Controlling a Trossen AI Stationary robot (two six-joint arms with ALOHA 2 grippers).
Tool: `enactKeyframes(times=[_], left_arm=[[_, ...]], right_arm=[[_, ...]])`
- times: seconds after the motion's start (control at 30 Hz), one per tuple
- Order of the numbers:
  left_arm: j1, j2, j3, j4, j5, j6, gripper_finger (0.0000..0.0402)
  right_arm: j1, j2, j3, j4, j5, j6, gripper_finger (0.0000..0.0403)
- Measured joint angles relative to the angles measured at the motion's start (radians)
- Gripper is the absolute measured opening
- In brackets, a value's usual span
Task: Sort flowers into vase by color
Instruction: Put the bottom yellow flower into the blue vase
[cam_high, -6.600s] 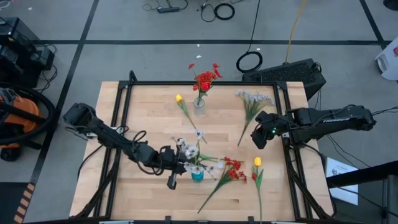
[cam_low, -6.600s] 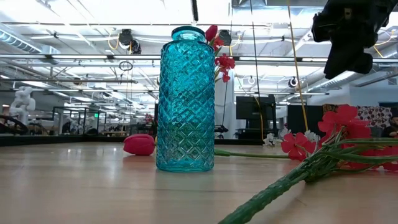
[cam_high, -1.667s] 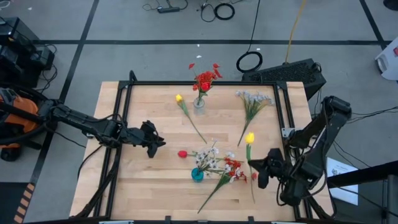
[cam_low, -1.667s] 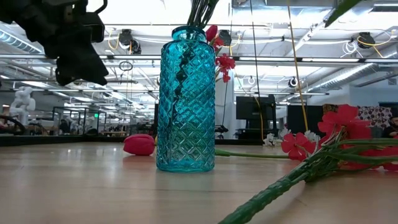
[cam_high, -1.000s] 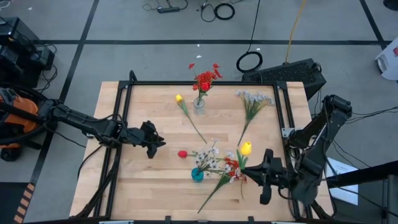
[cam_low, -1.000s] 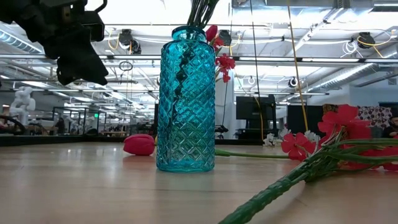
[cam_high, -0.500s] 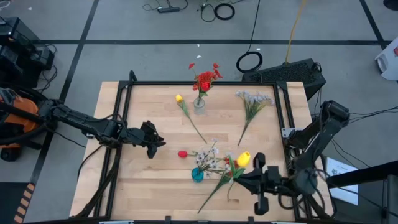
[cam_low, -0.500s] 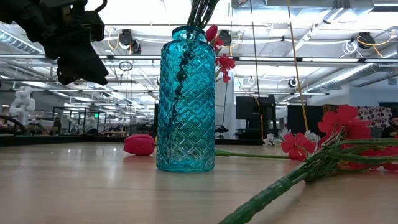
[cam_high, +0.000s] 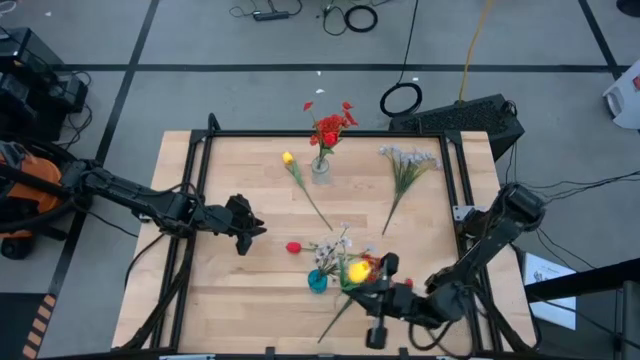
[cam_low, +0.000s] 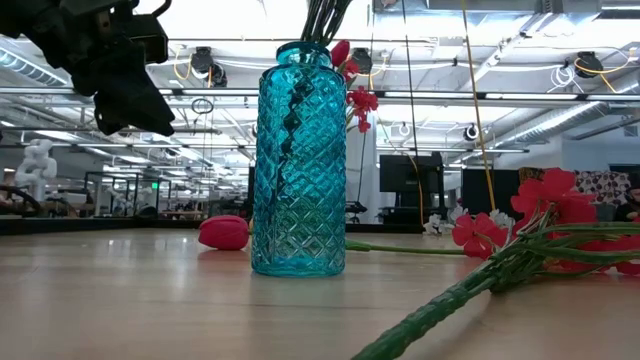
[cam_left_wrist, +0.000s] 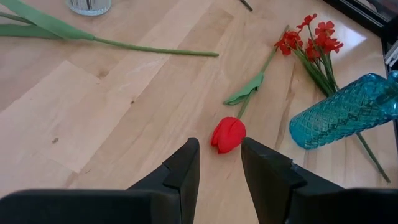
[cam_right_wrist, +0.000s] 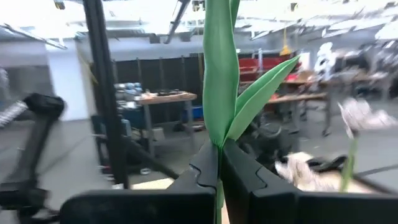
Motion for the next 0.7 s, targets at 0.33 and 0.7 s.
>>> enactKeyframes(times=[0.33,0.7], left_arm=[[0.0,0.0,0.0,-0.001,0.0,-0.001,0.0123],[0.0,0.0,0.0,-0.002,0.001,0.003,0.0123]], right_arm=[[-0.074,0.134,0.176,0.003,-0.039,-0.274,0.0],[-0.134,0.174,0.176,-0.011,-0.041,-0.21,0.0]])
